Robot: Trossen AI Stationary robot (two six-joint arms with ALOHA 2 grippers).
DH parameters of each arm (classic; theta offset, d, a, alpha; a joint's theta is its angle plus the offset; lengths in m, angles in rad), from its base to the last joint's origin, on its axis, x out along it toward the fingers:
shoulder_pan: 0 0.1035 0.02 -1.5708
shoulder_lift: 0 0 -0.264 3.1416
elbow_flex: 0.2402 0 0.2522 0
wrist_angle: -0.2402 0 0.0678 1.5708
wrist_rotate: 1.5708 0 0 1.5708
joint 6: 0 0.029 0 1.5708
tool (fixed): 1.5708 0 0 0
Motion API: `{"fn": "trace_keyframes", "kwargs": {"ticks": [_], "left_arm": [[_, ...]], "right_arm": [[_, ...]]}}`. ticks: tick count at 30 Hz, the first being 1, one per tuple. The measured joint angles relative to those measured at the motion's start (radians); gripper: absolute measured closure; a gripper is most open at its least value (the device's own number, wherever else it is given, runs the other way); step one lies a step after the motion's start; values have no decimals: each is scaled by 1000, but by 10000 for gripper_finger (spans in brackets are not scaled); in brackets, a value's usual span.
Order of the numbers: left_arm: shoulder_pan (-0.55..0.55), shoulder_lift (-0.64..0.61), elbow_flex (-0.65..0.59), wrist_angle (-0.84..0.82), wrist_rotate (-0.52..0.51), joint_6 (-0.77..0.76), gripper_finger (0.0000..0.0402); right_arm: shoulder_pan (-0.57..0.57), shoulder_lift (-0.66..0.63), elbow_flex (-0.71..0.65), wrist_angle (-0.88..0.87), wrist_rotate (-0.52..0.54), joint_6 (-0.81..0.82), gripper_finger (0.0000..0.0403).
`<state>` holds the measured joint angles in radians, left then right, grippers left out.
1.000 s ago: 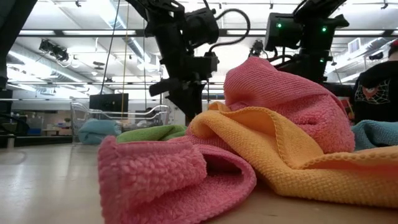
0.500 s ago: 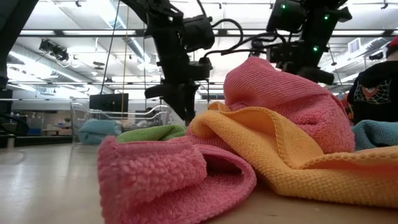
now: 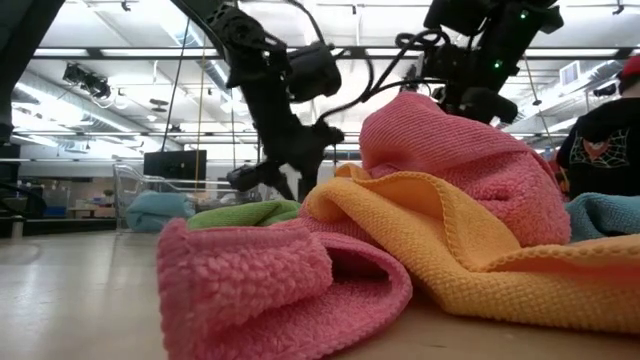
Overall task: Fold microfiber towels
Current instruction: Fold the top orange microfiber towel
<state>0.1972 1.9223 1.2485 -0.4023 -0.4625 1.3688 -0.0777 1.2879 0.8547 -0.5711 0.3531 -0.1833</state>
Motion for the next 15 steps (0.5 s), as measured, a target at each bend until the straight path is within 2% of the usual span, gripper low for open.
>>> {"fn": "trace_keyframes", "kwargs": {"ticks": [3,7,15], "left_arm": [[20,4,-3,0,6,63,244],[34,3,-2,-15,87,83,241],[67,3,-1,17,149,186,201]], "right_arm": [[17,0,0,17,0,0,187],[22,0,0,26,0,3,187],[22,0,0,65,-5,-2,187]]}}
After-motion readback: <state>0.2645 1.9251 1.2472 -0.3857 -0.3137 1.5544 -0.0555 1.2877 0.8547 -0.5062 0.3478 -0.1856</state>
